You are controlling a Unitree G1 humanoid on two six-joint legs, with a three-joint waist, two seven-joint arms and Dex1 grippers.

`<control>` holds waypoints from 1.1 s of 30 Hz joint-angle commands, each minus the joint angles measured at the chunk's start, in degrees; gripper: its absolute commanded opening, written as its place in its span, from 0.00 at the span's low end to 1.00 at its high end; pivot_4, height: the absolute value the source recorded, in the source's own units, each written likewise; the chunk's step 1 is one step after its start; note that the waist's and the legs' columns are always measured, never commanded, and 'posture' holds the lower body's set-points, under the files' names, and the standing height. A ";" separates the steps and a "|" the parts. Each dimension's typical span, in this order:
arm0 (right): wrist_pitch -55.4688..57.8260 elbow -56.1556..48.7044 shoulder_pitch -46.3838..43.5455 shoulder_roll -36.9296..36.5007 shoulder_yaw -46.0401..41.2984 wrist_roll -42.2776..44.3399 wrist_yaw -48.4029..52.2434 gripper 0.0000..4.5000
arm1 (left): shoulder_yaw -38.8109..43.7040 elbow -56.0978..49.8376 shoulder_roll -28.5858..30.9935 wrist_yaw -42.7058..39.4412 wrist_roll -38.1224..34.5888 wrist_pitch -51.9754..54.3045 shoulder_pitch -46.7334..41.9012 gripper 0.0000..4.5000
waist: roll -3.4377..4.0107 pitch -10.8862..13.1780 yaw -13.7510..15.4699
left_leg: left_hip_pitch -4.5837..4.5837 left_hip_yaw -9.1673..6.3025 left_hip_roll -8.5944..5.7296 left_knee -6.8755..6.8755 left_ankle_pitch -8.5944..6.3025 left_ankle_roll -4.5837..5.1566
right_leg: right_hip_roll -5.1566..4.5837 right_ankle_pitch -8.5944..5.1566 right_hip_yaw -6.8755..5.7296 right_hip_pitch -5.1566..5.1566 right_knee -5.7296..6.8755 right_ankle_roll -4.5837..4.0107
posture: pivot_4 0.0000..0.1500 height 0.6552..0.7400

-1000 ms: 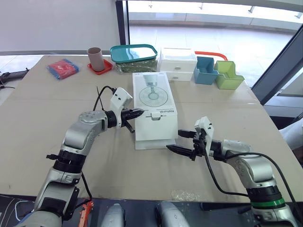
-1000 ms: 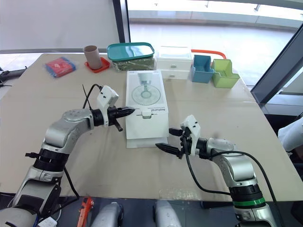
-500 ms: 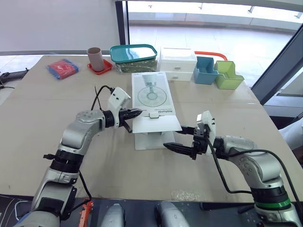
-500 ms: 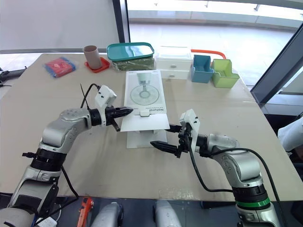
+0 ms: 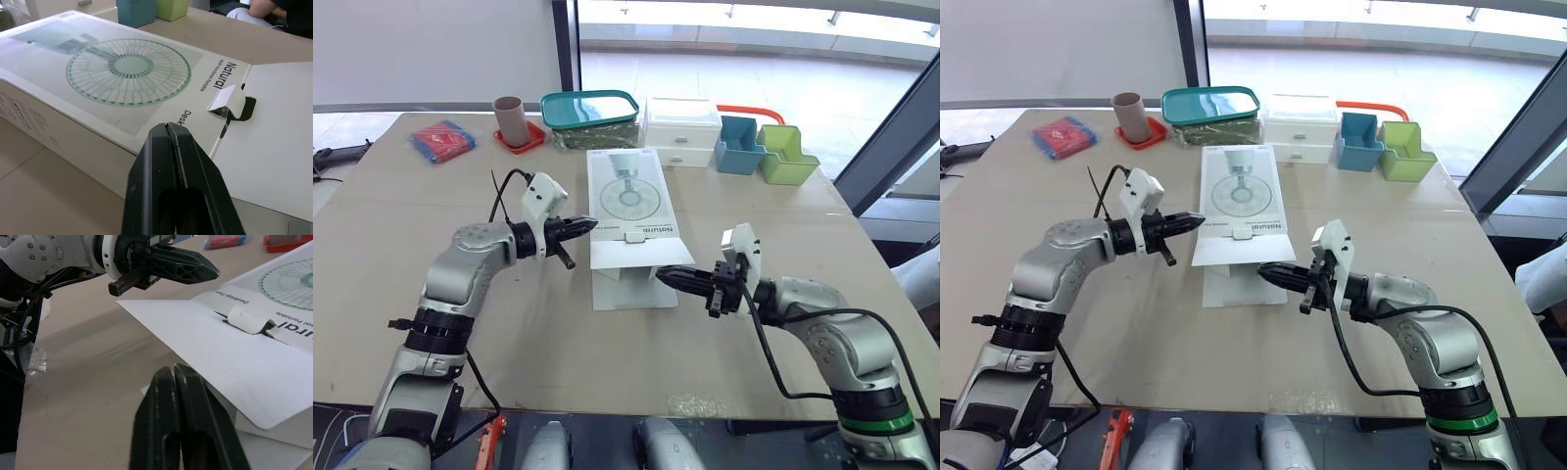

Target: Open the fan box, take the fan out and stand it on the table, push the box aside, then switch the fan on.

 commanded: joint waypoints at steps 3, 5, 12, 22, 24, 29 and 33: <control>-2.77 -1.18 -2.04 -0.43 -2.58 0.12 -0.54 0.02 | 1.96 -1.29 1.65 -1.08 -0.21 -3.59 0.91 0.00 | -0.01 0.01 0.04 | 0.00 0.00 0.00 0.00 0.00 0.00 | 0.00 0.00 -0.01 0.00 0.00 0.00 | 1.00 1.00; -4.50 -0.52 -2.61 -0.32 -2.38 -1.15 -0.76 0.02 | 1.99 -1.73 1.47 -1.21 -0.26 -4.54 1.27 0.00 | -0.02 0.01 0.04 | -0.01 0.00 0.00 0.00 0.00 0.00 | 0.00 0.00 -0.01 0.00 0.00 0.00 | 1.00 1.00; -15.98 5.86 -6.31 1.98 -0.82 -9.50 -3.43 0.02 | 1.49 -2.25 1.28 -1.92 -0.18 -6.54 1.66 0.00 | -0.02 0.02 0.00 | 0.00 0.00 0.01 0.00 0.00 0.00 | 0.00 0.01 -0.01 -0.01 -0.01 -0.02 | 1.00 1.00; -23.68 15.21 -12.90 4.97 1.88 -18.68 -8.65 0.02 | 6.08 -1.17 0.27 -2.05 -3.25 -11.34 -0.04 0.00 | -0.03 0.03 0.01 | -0.04 0.00 0.04 -0.01 0.00 0.00 | 0.00 0.05 -0.04 -0.06 -0.01 -0.09 | 1.00 1.00; -23.35 16.90 -14.55 6.30 2.05 -20.12 -11.23 0.02 | 7.28 -0.64 0.16 -2.33 -4.27 -11.79 -1.05 0.00 | -0.03 0.03 0.02 | -0.04 0.01 0.03 -0.01 0.00 0.00 | -0.02 0.05 -0.03 -0.06 -0.01 -0.09 | 1.00 1.00; -23.50 19.85 -15.72 7.81 4.51 -23.06 -12.43 0.02 | 6.92 -2.41 -0.75 -1.65 -4.94 -11.60 -1.23 0.00 | -0.02 0.03 0.03 | -0.05 0.01 0.05 -0.01 0.01 -0.01 | -0.01 0.09 -0.06 -0.08 0.00 -0.14 | 1.00 1.00; -23.02 21.38 -16.11 8.45 5.34 -24.34 -13.08 0.02 | 3.90 -1.90 -1.59 0.40 -2.03 -10.82 -0.64 0.00 | -0.02 0.04 0.04 | -0.06 0.00 0.05 -0.01 0.00 0.00 | -0.02 0.08 -0.07 -0.08 0.00 -0.14 | 1.00 1.00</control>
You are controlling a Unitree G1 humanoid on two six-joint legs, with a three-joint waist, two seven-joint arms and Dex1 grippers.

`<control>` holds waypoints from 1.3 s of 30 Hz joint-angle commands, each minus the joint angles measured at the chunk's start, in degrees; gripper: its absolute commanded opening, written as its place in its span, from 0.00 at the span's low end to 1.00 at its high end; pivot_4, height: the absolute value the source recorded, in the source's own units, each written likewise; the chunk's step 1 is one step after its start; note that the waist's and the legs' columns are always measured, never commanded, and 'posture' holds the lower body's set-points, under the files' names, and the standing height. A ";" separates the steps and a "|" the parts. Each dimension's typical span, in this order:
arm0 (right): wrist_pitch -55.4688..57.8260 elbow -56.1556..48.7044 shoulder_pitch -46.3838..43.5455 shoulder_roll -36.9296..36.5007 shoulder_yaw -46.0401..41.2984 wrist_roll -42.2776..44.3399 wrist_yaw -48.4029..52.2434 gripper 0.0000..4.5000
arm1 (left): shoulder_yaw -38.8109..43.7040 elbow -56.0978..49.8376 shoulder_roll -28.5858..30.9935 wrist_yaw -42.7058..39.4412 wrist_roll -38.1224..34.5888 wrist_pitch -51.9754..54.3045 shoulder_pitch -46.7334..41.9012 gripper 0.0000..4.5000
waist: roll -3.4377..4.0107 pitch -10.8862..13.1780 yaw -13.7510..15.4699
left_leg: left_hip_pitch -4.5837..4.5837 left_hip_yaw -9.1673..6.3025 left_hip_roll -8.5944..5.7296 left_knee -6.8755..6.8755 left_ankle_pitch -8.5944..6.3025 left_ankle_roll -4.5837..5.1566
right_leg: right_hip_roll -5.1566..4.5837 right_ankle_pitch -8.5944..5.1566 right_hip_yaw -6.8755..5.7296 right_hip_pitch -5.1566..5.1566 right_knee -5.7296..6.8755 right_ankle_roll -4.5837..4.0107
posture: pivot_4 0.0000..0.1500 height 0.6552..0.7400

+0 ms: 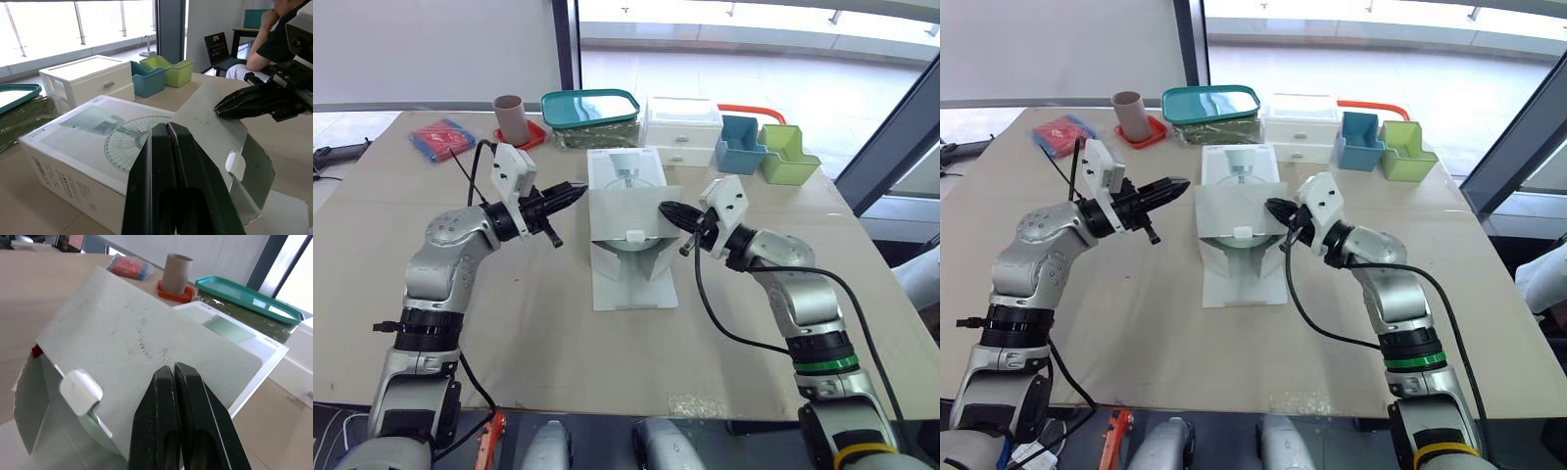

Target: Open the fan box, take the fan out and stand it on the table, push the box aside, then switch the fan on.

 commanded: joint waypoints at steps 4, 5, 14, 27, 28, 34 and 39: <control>0.14 0.97 -0.89 0.91 0.99 -2.33 -1.07 0.02 | -4.92 0.57 -3.19 8.23 4.82 5.80 -2.71 0.00 | 0.00 0.00 0.00 | -0.01 0.00 -0.02 0.00 0.00 0.00 | -0.02 0.00 0.00 0.00 0.00 0.00 | 1.00 1.00; 0.21 0.96 -0.88 0.91 0.95 -2.33 -0.99 0.02 | -4.85 0.79 -3.70 8.79 4.53 6.56 -3.15 0.00 | 0.00 0.00 0.00 | -0.01 0.00 -0.02 0.00 0.00 0.00 | -0.02 0.00 0.00 0.00 0.00 0.00 | 1.00 1.00; 0.80 -0.04 -0.53 0.55 0.63 -2.93 -0.83 0.02 | -8.95 5.30 -5.35 10.90 8.11 12.53 -5.76 0.00 | 0.00 0.00 -0.04 | -0.02 -0.02 -0.02 -0.01 0.00 0.00 | -0.01 0.00 -0.01 -0.01 0.00 0.00 | 1.00 1.00; 11.56 -14.36 1.37 -3.18 2.55 3.56 7.07 0.02 | -10.61 7.05 -4.79 9.13 9.91 14.52 -5.92 0.00 | 0.00 0.00 0.01 | -0.01 -0.05 -0.03 -0.01 0.00 0.00 | -0.02 0.00 -0.05 0.02 0.00 0.01 | 1.00 1.00; 13.28 -16.17 2.05 -3.17 3.46 3.49 6.64 0.02 | -10.68 6.91 -4.81 8.91 9.85 14.45 -5.71 0.00 | 0.00 0.00 0.00 | 0.00 -0.05 -0.03 -0.01 0.00 0.00 | -0.01 0.00 -0.06 0.03 0.00 0.01 | 1.00 1.00; 20.59 -22.21 5.02 -2.77 8.80 -1.17 1.17 0.02 | -10.89 6.49 -4.87 8.35 9.90 14.83 -5.19 0.00 | 0.00 -0.01 0.01 | 0.01 -0.06 -0.04 0.00 0.01 -0.01 | -0.01 0.00 -0.05 0.03 0.01 0.01 | 1.00 1.00; 25.52 -23.19 5.59 -3.71 10.49 -2.69 -0.44 0.02 | -11.25 7.02 -5.22 8.15 10.42 13.98 -4.96 0.00 | 0.00 -0.01 0.03 | 0.01 -0.06 -0.04 0.01 0.01 -0.02 | -0.01 0.00 -0.05 0.03 0.01 0.01 | 1.00 1.00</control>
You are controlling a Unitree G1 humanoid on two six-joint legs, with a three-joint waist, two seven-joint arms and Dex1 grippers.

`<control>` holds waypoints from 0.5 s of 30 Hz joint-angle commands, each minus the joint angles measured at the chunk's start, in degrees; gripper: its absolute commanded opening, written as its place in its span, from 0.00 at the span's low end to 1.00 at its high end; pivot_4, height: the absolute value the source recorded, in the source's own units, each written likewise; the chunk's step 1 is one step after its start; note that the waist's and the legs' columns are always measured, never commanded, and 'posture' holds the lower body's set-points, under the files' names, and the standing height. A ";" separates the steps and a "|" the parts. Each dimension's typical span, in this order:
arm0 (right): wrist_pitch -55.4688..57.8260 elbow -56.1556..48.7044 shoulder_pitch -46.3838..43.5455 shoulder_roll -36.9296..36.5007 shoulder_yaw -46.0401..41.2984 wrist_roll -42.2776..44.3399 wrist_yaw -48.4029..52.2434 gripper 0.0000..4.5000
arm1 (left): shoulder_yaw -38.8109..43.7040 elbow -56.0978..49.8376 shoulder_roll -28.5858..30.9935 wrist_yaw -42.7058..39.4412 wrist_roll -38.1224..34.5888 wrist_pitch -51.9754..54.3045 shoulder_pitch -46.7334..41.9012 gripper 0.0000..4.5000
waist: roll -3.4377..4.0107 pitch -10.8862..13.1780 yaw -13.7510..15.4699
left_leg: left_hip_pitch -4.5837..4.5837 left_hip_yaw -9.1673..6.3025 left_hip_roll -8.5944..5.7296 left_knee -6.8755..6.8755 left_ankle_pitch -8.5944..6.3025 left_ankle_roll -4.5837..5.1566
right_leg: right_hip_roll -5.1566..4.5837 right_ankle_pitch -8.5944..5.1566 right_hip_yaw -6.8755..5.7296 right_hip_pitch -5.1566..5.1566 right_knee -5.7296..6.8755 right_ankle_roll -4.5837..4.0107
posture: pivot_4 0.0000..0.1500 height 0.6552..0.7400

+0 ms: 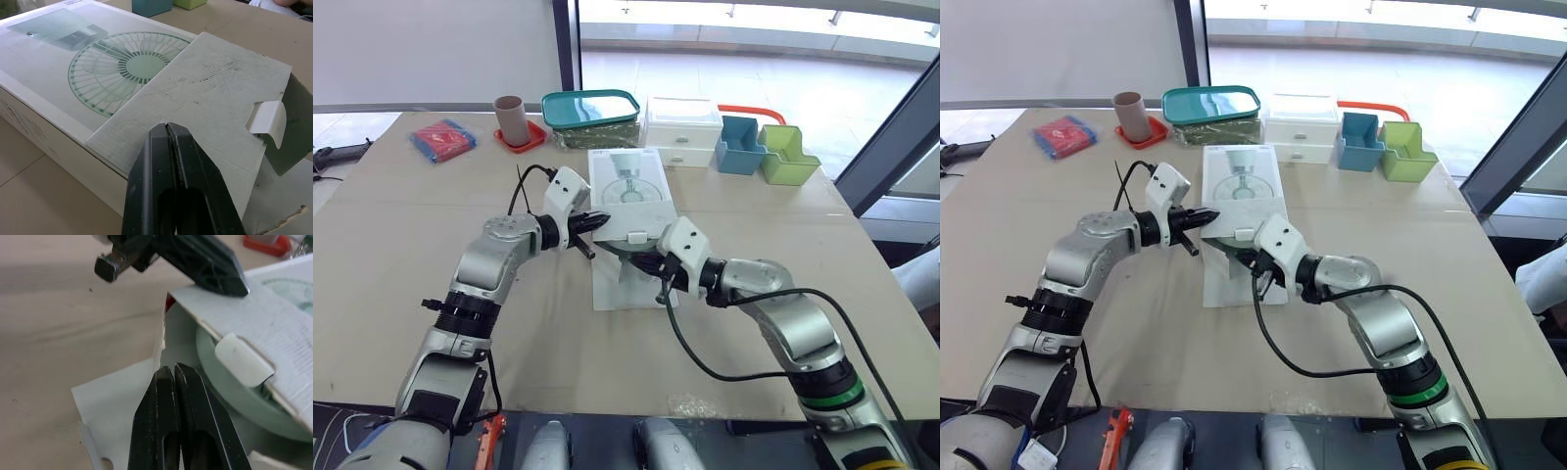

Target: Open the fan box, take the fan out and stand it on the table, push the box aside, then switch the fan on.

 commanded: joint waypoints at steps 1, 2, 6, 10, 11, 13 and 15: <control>3.81 -3.47 -0.80 -1.34 -0.13 -0.75 -1.15 0.02 | -1.01 0.55 -0.07 -0.48 0.69 0.31 0.92 0.00 | 0.00 0.00 0.00 | 0.00 0.00 0.00 0.00 0.00 0.00 | 0.00 0.00 0.00 0.00 0.00 0.00 | 1.00 1.00; 5.43 -4.27 -0.76 -1.94 -0.54 -0.46 -1.17 0.02 | -1.00 0.62 -0.06 -0.56 0.76 0.29 0.92 0.00 | 0.00 0.00 0.00 | 0.00 0.00 0.00 0.00 0.00 0.00 | 0.00 0.00 0.00 0.00 0.00 0.00 | 1.00 1.00; 8.26 -6.57 1.70 -5.48 -2.22 -0.16 -0.50 0.02 | -0.89 1.23 0.03 -0.80 1.12 -0.15 0.77 0.00 | 0.00 -0.01 0.00 | 0.00 -0.01 -0.01 0.00 0.00 0.00 | 0.00 0.00 0.00 0.01 0.00 0.01 | 1.00 1.00; 9.45 -7.33 3.05 -8.32 -4.46 -0.12 -0.56 0.02 | -1.01 1.12 0.14 -1.09 1.19 0.01 0.85 0.00 | -0.02 -0.01 0.02 | 0.00 0.00 -0.05 0.00 -0.01 0.01 | -0.03 -0.02 0.01 0.03 -0.02 0.04 | 1.00 1.00; 9.62 -7.24 3.23 -8.86 -5.12 -0.21 -0.98 0.02 | -1.05 1.10 0.15 -1.18 1.20 0.01 0.85 0.00 | -0.02 -0.01 0.02 | 0.00 -0.01 -0.05 0.00 -0.01 0.01 | -0.03 -0.02 0.01 0.03 -0.02 0.04 | 1.00 1.00; 9.59 -7.03 3.56 -9.79 -5.58 -0.47 -1.15 0.02 | -1.08 1.06 0.20 -1.30 1.22 0.02 0.83 0.00 | -0.01 -0.01 -0.02 | 0.01 -0.01 -0.05 0.00 -0.01 0.01 | -0.02 -0.02 0.01 0.03 -0.02 0.04 | 1.00 1.00; 9.17 -6.56 3.93 -10.21 -5.96 -0.82 -1.38 0.02 | -1.01 1.07 0.23 -1.38 1.18 0.02 0.79 0.00 | -0.02 -0.01 -0.04 | 0.02 0.00 -0.04 0.00 -0.01 0.01 | -0.01 -0.02 0.02 0.03 -0.01 0.03 | 1.00 1.00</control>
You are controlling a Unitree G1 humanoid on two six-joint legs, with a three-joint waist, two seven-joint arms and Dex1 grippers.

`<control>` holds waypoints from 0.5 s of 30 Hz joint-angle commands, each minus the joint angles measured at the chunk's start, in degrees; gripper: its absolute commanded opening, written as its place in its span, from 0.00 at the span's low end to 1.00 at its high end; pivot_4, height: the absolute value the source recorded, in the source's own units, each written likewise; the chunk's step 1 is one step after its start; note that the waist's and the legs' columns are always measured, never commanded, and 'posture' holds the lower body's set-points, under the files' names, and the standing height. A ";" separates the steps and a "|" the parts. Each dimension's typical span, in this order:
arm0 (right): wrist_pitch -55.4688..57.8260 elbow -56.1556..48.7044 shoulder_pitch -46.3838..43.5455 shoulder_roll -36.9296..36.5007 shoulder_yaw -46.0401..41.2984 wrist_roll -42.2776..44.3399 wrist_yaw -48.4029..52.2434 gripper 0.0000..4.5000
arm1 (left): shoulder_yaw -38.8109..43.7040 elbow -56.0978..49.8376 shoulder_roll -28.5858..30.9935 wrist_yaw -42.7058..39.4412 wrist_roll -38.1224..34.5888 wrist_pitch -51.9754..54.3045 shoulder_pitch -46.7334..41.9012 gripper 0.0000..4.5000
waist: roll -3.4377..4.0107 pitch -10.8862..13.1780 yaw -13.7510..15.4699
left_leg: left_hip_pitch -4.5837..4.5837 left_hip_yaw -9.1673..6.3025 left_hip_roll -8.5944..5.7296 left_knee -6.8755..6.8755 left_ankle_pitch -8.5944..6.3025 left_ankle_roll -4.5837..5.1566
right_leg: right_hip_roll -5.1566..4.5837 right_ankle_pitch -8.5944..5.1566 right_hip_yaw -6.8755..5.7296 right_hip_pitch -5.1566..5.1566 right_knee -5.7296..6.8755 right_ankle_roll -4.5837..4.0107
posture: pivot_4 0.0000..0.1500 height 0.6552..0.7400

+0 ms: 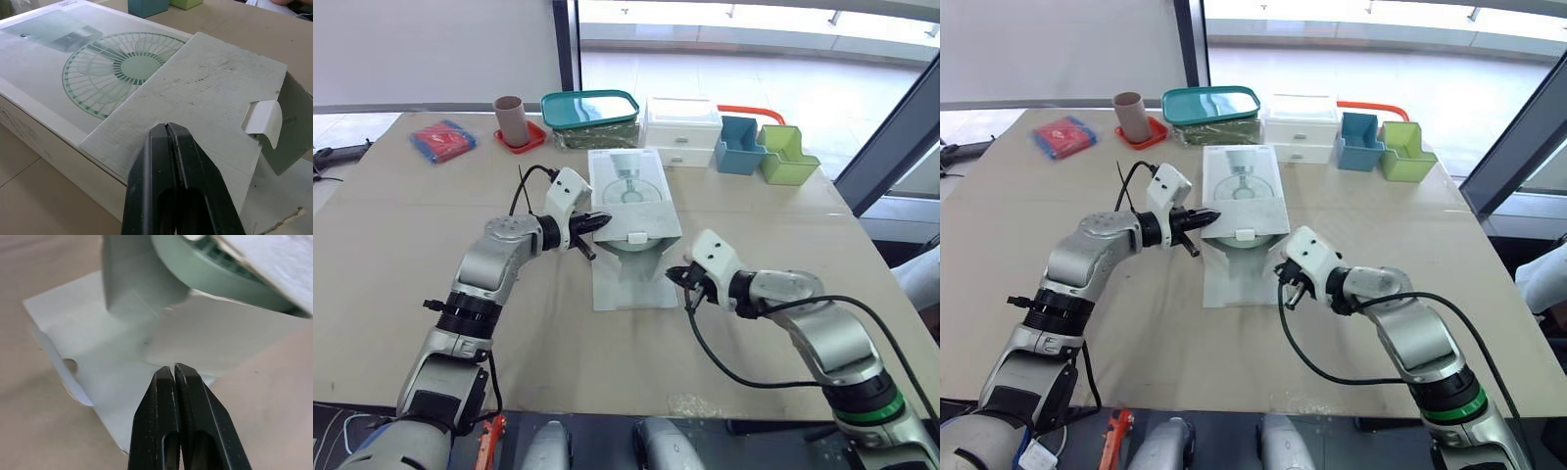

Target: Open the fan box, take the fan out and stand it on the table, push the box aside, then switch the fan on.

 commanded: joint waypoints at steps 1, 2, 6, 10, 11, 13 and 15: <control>-1.01 -1.72 0.20 -1.57 -2.52 -0.44 -0.63 0.02 | -0.83 0.87 0.53 -0.83 0.65 0.47 0.70 0.00 | 0.00 0.00 0.00 | 0.00 0.00 0.01 0.00 0.00 0.00 | 0.01 0.00 0.00 0.01 0.00 0.00 | 1.00 1.00; 0.25 -2.91 0.22 -0.93 -2.93 1.42 0.06 0.02 | -0.86 0.85 0.60 -0.89 0.68 0.50 0.70 0.00 | 0.00 0.00 0.01 | 0.00 0.00 0.01 0.00 0.00 0.00 | 0.01 0.00 0.00 0.01 0.00 0.00 | 1.00 1.00; 2.16 -7.44 0.01 0.21 -1.18 5.29 2.69 0.02 | -0.80 0.92 0.65 -1.04 0.76 0.54 0.66 0.00 | 0.00 0.00 0.01 | 0.00 0.00 0.00 0.00 0.00 0.00 | 0.00 -0.01 0.00 0.01 0.00 0.01 | 1.00 1.00; 3.99 -7.97 -0.73 2.68 -1.73 6.86 0.89 0.02 | -0.77 1.24 0.62 -1.09 0.87 0.44 0.48 0.00 | 0.00 0.00 0.03 | 0.00 -0.01 0.00 0.00 0.00 0.00 | 0.00 -0.01 0.00 0.02 0.00 0.02 | 1.00 1.00; 4.12 -7.47 -1.64 5.06 -1.95 7.22 -0.78 0.02 | -0.78 0.87 0.50 -1.01 0.75 0.71 0.64 0.00 | 0.00 0.00 0.03 | 0.00 -0.01 0.00 0.00 0.00 0.00 | 0.00 -0.01 0.00 0.02 0.00 0.02 | 1.00 1.00; 3.38 -6.21 -3.05 9.23 -1.74 5.95 -4.97 0.02 | -0.98 -0.03 0.29 -0.94 0.60 1.18 1.14 0.00 | -0.01 -0.01 -0.12 | 0.01 0.00 0.00 0.01 0.00 0.00 | 0.00 -0.01 0.00 0.02 0.00 0.02 | 1.00 1.00; 2.17 -5.47 -3.20 10.49 -0.78 4.28 -6.66 0.02 | -1.08 -0.65 0.15 -0.78 0.51 1.59 1.44 0.00 | 0.00 0.00 -0.10 | 0.03 0.00 0.05 0.00 0.01 -0.02 | 0.05 0.01 0.02 0.01 0.03 -0.02 | 1.00 1.00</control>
